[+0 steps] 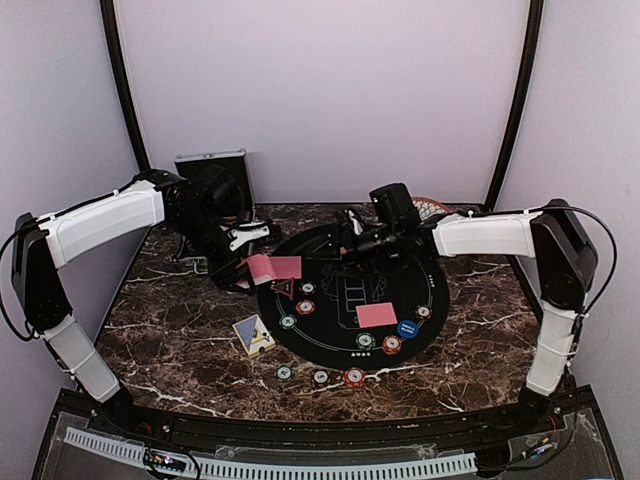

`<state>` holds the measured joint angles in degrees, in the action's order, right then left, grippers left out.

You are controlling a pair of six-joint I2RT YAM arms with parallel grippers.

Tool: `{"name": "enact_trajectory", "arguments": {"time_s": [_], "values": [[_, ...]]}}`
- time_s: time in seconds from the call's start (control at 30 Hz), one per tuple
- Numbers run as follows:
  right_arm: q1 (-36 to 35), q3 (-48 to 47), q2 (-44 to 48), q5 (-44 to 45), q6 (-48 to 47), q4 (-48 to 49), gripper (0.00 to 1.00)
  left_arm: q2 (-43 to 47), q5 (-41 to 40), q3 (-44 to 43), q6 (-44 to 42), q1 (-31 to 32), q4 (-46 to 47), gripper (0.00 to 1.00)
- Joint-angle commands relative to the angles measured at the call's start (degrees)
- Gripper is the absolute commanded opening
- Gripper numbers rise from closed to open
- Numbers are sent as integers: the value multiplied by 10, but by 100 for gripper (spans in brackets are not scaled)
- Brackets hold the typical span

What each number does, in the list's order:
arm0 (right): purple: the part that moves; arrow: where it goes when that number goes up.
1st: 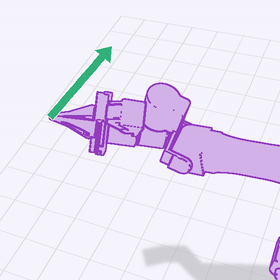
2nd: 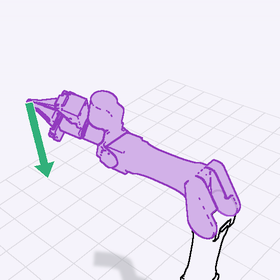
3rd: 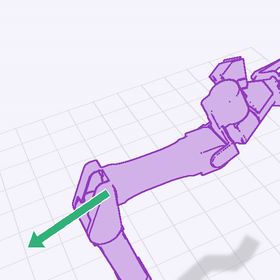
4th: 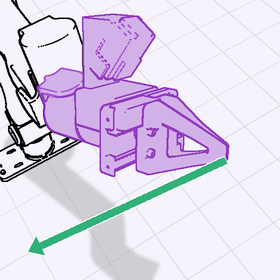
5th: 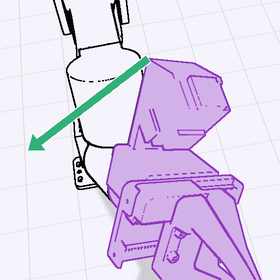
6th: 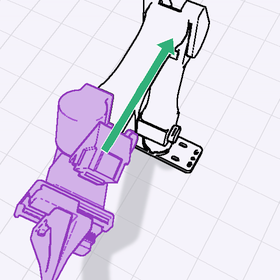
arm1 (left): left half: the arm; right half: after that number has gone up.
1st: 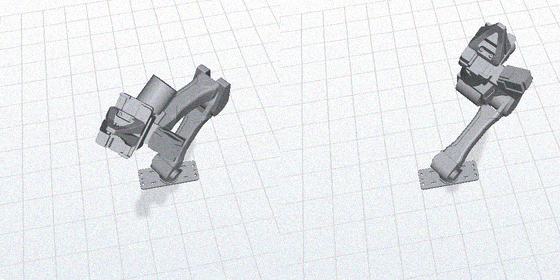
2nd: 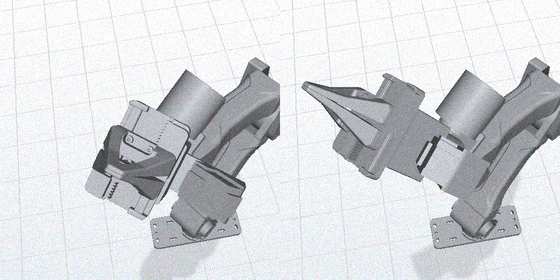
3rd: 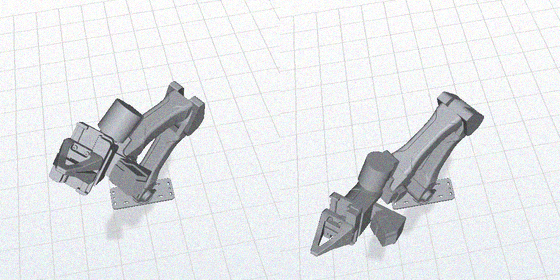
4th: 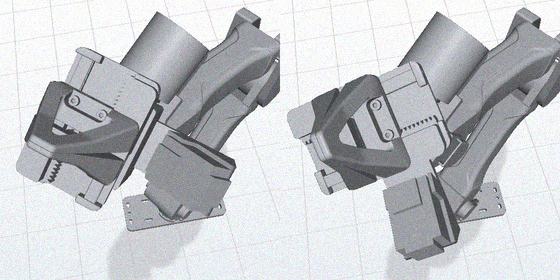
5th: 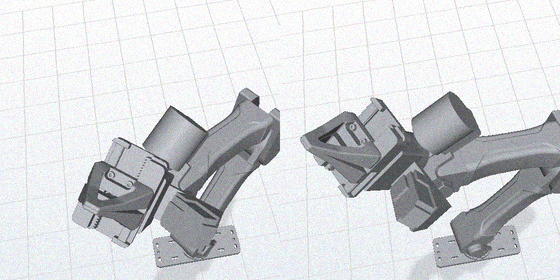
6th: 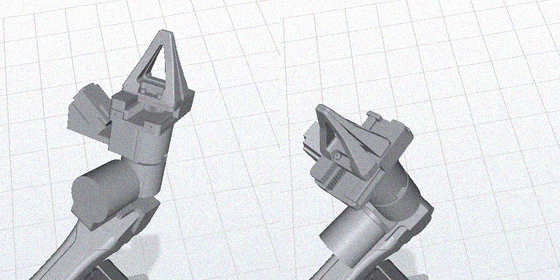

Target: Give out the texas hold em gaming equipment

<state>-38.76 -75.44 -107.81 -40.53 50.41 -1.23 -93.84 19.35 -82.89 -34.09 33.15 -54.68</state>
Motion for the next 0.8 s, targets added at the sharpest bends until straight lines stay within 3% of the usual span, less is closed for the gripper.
{"name": "enact_trajectory", "arguments": {"time_s": [0.0, 0.23, 0.77], "values": [[-30, -1, -3, -31, 80, 131, 78, 8, 16, -23, -6, -2, 8, 0], [-62, -9, -37, -33, 120, 184, 79, 4, 24, -24, -4, -1, 12, 0], [-102, -108, -110, -51, 103, 147, 80, 3, 23, -15, -5, 8, 13, 0]]}}
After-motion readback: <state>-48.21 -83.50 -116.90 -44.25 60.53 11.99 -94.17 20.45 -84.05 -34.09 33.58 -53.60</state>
